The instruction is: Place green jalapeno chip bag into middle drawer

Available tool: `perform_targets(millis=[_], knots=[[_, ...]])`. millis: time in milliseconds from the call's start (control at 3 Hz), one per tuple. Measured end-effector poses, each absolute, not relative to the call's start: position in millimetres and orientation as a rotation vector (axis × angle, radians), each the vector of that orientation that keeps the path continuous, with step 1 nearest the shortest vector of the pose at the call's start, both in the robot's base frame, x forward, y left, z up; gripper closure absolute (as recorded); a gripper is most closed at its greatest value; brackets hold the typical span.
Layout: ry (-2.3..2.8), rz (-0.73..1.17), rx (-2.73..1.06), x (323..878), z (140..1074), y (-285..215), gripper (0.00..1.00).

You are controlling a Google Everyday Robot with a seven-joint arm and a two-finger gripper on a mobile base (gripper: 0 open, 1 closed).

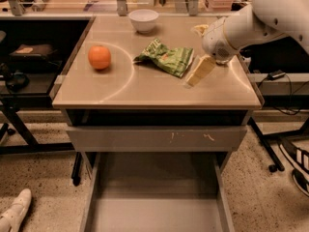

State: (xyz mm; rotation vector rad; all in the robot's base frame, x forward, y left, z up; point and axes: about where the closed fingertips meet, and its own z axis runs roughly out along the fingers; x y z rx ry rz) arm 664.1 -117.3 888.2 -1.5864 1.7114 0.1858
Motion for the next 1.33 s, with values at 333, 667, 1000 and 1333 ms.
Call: perform_targets(millis=[333, 667, 1000, 1333], knots=[[1.703, 0.276, -1.536, 688, 875, -110, 0.00], [1.714, 0.390, -1.464, 710, 861, -102, 0.00], [1.745, 0.470, -1.392, 727, 848, -85, 0.00], [1.778, 0.467, -1.353, 740, 838, -69, 0.00]])
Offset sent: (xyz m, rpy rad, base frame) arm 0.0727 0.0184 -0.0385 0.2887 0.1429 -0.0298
